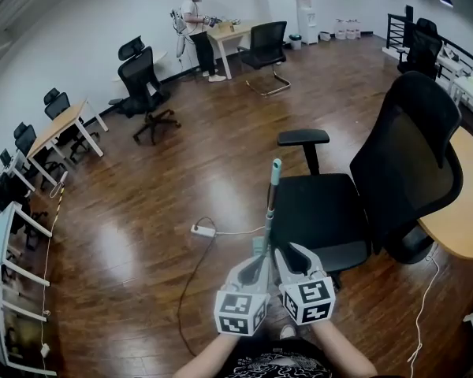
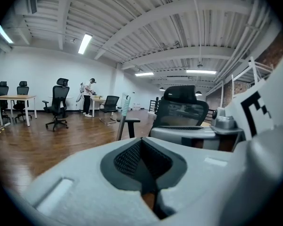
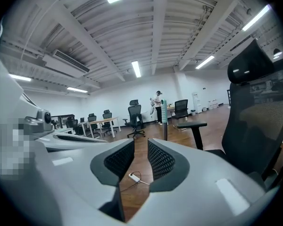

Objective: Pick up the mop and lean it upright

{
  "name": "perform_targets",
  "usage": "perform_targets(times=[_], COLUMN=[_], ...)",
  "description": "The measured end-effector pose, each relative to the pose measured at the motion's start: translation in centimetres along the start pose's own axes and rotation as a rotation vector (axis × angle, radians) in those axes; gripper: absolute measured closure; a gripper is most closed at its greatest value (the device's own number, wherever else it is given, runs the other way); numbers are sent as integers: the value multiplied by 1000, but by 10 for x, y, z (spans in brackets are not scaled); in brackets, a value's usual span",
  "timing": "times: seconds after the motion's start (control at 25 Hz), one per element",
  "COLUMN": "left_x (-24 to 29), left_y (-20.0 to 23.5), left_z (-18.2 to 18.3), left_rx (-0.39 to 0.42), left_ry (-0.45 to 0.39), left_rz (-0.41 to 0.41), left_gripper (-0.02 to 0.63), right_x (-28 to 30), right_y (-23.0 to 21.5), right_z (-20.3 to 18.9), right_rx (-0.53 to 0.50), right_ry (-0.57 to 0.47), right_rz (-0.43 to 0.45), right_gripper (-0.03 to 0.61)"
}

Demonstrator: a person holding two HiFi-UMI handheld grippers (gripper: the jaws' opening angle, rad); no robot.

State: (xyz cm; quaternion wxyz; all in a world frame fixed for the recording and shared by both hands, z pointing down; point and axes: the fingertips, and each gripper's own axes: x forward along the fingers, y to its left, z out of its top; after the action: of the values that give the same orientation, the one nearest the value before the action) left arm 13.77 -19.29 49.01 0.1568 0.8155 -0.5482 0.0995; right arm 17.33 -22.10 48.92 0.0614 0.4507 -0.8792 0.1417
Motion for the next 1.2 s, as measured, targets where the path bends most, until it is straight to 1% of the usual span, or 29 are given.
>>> perform_targets(times=[0.08,0.28,0.48,0.6,0.72,0.8,0.96,1.0,1.08,1.2], left_x=[7,28,57,73,86,93,105,107,110,113], left_y=[11,44,90,120,149,162,179,183,190,201], left_z=[3,4,25,36,38,38,40,40,39,38], left_rx=[0,-6,12,22,14,12,19,19,20,18], left_ry=[-2,17,23,23,34,46,57,61,69,71], left_rz=[8,0,-33,-44,-52,-62,-90,-96,-107,-113], left_gripper=[611,611,611,611,611,611,611,611,611,611], right_x=[22,85,148,180,205,214,228,231,235,240], right_y=[-7,-30,-59,-78,-93,-101,-109,-110,-111,-103], right_z=[5,8,11,3,-8,-12,-10,-10,-9,-8], right_rx=[-5,-1,25,49,62,69,60,52,33,10], right_ry=[0,26,66,96,125,130,107,104,101,105], right_rz=[-2,-31,-102,-158,-212,-246,-300,-313,-330,-318], right_gripper=[471,431,387,374,365,365,370,389,477,483])
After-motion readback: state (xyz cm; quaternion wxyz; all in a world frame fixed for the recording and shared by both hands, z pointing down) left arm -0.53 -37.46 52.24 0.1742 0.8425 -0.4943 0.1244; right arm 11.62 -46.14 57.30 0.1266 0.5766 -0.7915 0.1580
